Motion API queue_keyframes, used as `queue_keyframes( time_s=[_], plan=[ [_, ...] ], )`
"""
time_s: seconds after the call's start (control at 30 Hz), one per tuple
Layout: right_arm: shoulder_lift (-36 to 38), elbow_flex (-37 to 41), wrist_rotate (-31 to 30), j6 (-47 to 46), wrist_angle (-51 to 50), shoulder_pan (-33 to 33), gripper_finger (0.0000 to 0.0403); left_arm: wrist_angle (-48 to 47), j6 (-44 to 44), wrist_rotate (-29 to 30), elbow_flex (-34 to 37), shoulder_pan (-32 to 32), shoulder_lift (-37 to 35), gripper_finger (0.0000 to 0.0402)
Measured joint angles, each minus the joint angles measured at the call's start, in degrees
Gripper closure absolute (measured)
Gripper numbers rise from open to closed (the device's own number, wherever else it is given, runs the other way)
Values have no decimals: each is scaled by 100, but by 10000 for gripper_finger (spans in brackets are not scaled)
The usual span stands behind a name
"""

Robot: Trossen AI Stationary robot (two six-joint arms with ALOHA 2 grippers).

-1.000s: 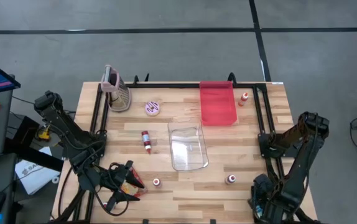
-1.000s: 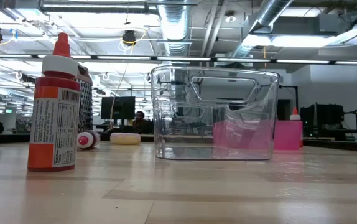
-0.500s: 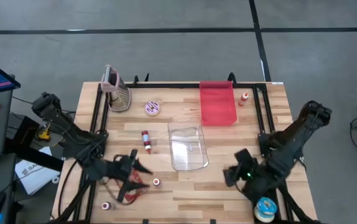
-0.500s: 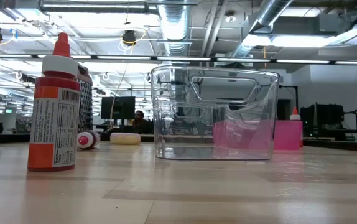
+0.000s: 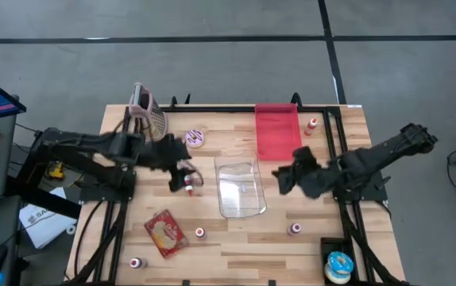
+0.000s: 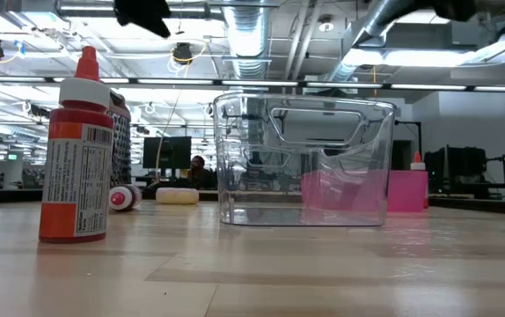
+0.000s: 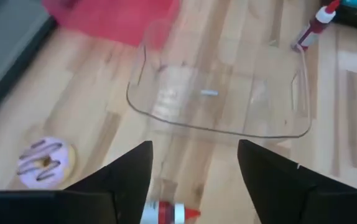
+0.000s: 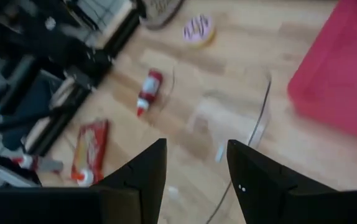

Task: Pick & Place Food Item
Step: Put the violet donut into the black bin

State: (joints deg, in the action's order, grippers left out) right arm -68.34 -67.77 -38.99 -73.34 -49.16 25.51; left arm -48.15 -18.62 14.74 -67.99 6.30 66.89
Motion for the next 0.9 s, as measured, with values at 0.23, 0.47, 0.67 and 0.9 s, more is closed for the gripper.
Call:
queue_keyframes(
  time_s=[0.23,0.47,0.67,0.9],
  plan=[
    [837,0,-32,542,154,-495,241,-101,123,-1540,-9,-2289,247,143],
    [1267,0,-47,1016,333,-822,241,-109,-102,-1665,-9,-3772,1110,144],
    [1377,0,16,1191,410,-904,241,-85,-91,-1135,-269,-4104,2234,144],
    [1473,0,152,1250,468,-886,241,-101,-272,-551,-487,-4371,2863,144]
  ],
)
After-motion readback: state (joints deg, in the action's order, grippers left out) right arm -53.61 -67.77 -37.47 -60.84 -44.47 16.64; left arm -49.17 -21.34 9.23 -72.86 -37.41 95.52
